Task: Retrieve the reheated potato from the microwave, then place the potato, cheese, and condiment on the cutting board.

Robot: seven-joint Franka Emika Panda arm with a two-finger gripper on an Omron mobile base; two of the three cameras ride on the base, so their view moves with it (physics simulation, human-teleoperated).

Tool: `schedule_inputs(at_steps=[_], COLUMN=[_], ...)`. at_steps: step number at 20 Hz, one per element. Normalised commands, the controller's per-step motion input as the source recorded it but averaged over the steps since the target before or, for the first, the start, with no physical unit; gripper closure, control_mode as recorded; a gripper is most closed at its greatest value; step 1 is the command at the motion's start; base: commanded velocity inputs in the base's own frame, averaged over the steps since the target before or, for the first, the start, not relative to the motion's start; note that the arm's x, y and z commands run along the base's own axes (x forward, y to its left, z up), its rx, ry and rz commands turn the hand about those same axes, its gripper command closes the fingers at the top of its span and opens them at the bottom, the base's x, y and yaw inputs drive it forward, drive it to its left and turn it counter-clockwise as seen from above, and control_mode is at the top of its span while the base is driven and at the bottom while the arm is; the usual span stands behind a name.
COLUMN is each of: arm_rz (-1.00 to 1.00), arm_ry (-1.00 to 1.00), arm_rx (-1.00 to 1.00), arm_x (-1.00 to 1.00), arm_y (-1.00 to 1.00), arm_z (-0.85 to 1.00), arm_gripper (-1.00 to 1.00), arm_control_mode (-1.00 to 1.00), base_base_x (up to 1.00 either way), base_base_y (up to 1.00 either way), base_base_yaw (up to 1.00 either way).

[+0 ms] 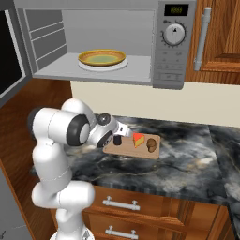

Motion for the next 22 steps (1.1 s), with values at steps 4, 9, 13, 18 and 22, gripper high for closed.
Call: schedule_inputs(at_steps=[4,9,13,18,22], arm_rz=[0.0,0.0,0.0,0.0,0.0], arm_ry=[-0.01,-0.02,0.0,0.0,0.0], arm_rx=[0.0,0.0,0.0,0.0,0.0], arm_x=[0.07,-0.01,-0.09,0.0,-0.06], arm_y=[-0.11,-0.06,-0.02,0.0,-0.05], arm_z=[-0.13,-0.23,-0.32,-0.31,-0.28], arm_gripper=[1.0,1.0,1.0,-1.0,-1.0], arm_control_mode=[-1.0,-1.0,-1.0,-1.0,-1.0], base_base_x=[0.0,0.0,0.0,0.0,0.0], base_base_y=[0.0,0.0,0.0,0.0,0.0], base_base_yaw=[0.0,0.0,0.0,0.0,0.0])
